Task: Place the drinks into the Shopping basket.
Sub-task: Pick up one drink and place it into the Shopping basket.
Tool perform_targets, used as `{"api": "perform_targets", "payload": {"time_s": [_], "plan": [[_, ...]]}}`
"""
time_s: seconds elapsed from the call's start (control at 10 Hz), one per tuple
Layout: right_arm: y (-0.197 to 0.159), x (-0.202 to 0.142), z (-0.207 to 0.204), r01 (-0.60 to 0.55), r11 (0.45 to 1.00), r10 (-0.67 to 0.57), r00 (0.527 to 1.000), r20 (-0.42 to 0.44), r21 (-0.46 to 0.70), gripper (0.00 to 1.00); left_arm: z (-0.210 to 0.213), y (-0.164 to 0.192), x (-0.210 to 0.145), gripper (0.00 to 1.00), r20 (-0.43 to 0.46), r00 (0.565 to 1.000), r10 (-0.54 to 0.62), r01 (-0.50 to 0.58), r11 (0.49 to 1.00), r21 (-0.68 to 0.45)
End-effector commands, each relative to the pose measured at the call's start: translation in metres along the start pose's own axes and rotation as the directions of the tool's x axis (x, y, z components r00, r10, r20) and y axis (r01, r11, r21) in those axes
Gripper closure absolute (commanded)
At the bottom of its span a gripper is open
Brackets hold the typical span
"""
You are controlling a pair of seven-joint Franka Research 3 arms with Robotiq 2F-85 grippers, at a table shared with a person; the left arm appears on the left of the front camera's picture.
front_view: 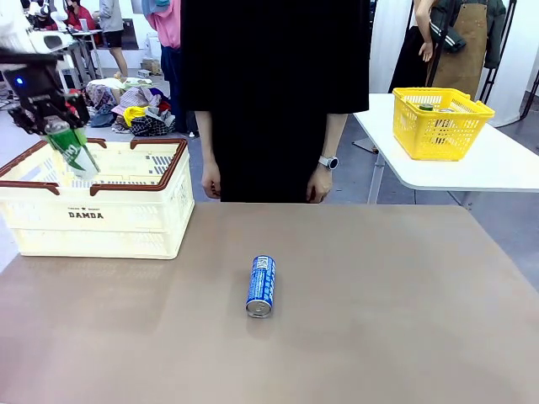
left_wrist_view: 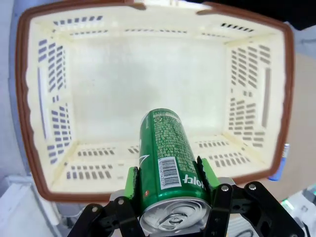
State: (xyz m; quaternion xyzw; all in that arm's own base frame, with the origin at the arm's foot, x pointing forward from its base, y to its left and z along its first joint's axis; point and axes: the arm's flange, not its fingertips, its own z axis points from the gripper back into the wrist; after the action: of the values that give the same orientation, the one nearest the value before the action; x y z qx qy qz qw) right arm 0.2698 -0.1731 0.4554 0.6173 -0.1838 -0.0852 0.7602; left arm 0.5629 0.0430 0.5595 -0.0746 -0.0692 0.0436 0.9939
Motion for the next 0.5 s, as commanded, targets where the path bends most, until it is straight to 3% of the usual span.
{"api": "perform_targets", "payload": {"time_s": [0.0,0.4], "plan": [[0.002,0.002,0.000,-0.014,1.000,0.013,1.000,0.009,0.020,0.00,-0.024,0.001,0.006,1.00,-0.031,0.999,-0.032,0.033,0.999,0.023],[0.002,0.002,0.000,-0.014,1.000,0.013,1.000,0.009,0.020,0.00,-0.086,-0.002,0.008,1.00,-0.091,0.994,-0.065,0.076,0.988,0.131]]}}
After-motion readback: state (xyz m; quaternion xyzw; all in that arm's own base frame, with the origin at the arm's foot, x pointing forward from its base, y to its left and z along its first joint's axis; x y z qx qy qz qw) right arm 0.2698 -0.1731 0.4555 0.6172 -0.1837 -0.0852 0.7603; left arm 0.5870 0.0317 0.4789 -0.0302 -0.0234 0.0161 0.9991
